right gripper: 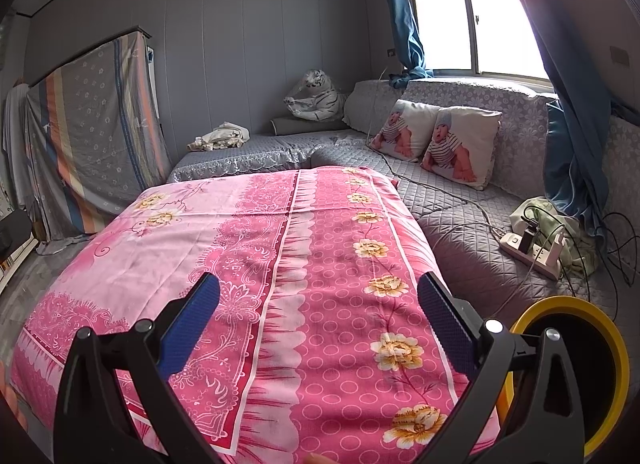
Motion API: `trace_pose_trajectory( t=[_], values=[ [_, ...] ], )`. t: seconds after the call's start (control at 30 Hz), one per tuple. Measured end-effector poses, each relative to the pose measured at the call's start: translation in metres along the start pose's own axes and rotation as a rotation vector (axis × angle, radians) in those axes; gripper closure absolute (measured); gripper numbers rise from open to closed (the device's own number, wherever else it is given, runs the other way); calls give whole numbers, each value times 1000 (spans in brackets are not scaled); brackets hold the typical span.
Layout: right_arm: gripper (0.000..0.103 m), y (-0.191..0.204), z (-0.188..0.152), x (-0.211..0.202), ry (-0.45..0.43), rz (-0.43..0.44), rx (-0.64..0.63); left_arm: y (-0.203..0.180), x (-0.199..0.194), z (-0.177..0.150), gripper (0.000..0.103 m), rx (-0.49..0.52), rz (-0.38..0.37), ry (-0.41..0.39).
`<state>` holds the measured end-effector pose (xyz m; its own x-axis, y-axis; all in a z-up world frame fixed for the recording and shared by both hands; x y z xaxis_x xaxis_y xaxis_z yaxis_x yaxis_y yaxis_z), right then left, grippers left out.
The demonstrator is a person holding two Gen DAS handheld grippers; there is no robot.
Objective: Collect trash
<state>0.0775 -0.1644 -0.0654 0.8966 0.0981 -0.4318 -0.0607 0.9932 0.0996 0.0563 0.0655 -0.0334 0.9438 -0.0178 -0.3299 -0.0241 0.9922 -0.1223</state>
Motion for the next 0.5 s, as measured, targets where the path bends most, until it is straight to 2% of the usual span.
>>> trace_pose_trajectory(
  t=[0.5],
  values=[
    [9, 1, -3, 3, 12, -1, 9, 4, 4, 0, 8, -8, -19, 7]
  ],
)
Point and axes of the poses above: each gripper's, at about its wrist camera, not at the fingertips, and x roughly the way its jaws point, y to its left, z to its top, the point moved 1 cm from there along x, roughly the way its jaws point, and after that the axes turned 3 degrees about z, right-handed, at the moved point
